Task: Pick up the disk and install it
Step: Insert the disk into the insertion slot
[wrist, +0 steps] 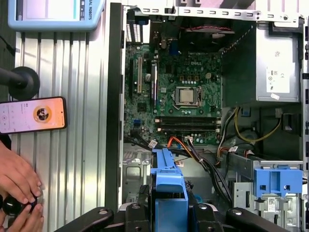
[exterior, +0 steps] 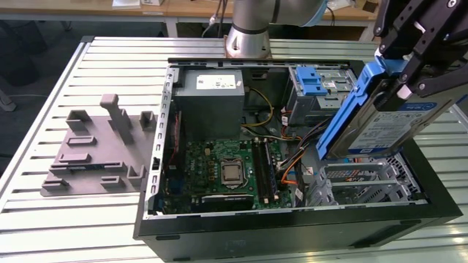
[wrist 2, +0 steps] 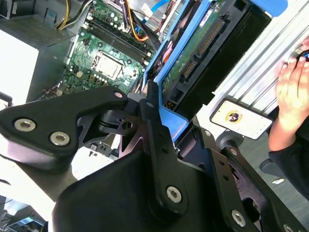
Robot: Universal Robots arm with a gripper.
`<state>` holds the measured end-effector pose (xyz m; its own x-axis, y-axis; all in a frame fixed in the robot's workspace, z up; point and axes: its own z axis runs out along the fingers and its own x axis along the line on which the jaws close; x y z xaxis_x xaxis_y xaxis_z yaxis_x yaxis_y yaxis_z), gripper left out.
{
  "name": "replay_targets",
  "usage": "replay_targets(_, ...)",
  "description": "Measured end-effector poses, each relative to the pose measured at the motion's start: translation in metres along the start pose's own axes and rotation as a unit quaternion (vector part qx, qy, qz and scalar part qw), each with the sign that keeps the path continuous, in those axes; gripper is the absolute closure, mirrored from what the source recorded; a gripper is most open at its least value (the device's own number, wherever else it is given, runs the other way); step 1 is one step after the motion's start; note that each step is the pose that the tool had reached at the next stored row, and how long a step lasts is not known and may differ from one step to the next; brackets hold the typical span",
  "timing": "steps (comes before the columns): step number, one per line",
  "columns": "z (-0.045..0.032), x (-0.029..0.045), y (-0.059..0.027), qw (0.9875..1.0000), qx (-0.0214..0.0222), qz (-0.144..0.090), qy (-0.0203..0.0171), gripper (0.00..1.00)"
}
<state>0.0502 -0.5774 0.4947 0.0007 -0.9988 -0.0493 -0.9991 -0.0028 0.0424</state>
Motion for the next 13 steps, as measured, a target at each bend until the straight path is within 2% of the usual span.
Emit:
replay_targets(5,0.0053,0.0006,-0.0028,1.0000,0.0004,0.000,-0.0001,0.64)
replay_targets(6,0.0116,0.0014,-0.0066,1.0000,0.0005,0.001,-0.0002,0.64)
replay_targets(12,0.0138,0.0021,-0.0069,1.0000,0.0005,0.001,-0.0010,0.64)
replay_targets(13,0.0269,0.0030,-0.0100,1.0000,0.0005,0.001,-0.0010,0.64)
